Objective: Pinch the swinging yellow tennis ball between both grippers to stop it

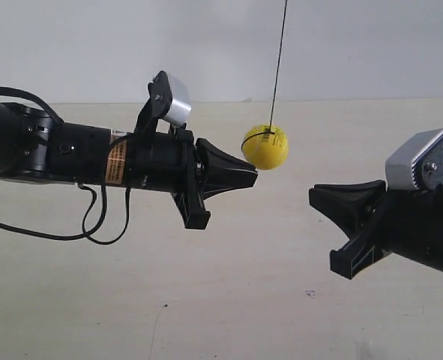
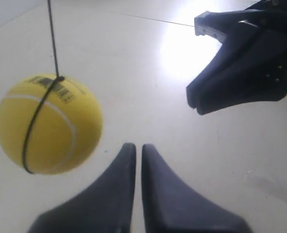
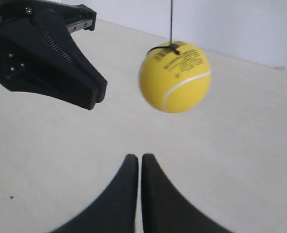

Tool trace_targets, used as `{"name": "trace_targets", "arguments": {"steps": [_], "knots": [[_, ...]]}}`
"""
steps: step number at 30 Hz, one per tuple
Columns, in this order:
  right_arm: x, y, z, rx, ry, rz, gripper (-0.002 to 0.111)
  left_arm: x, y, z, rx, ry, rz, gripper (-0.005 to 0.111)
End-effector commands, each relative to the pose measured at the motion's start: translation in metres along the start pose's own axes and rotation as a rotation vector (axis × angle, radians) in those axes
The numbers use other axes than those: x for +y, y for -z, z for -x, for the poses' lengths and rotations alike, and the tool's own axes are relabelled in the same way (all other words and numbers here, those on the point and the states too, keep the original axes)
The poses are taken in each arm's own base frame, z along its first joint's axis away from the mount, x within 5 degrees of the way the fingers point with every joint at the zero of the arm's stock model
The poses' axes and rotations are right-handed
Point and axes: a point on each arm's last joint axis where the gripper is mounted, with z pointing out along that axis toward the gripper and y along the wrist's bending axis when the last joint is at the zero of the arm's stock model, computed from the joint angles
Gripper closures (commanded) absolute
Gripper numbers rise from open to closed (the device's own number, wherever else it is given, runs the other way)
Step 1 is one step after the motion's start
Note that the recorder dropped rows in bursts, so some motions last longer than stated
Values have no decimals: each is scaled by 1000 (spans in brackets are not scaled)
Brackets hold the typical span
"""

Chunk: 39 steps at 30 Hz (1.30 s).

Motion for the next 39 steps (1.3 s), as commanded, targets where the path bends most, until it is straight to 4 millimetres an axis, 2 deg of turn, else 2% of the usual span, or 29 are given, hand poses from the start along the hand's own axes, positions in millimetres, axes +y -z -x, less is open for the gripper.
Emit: {"name": "trace_targets", "arguments": {"steps": [1, 8, 14, 23, 39], "knots": [[-1, -1, 4, -43, 17, -9, 108, 4, -2, 0, 20, 1, 55, 102], [-14, -13, 18, -15, 64, -50, 108, 14, 0, -4, 65, 41, 165, 102], [-16, -15, 22, -21, 111, -53, 108, 18, 0, -2, 42, -12, 211, 102], [-16, -15, 18, 28, 123, -44, 108, 5, -2, 1, 8, -72, 64, 102], [-23, -20, 28, 27, 207, -74, 108, 6, -2, 2, -3, -146, 83, 102]]}}
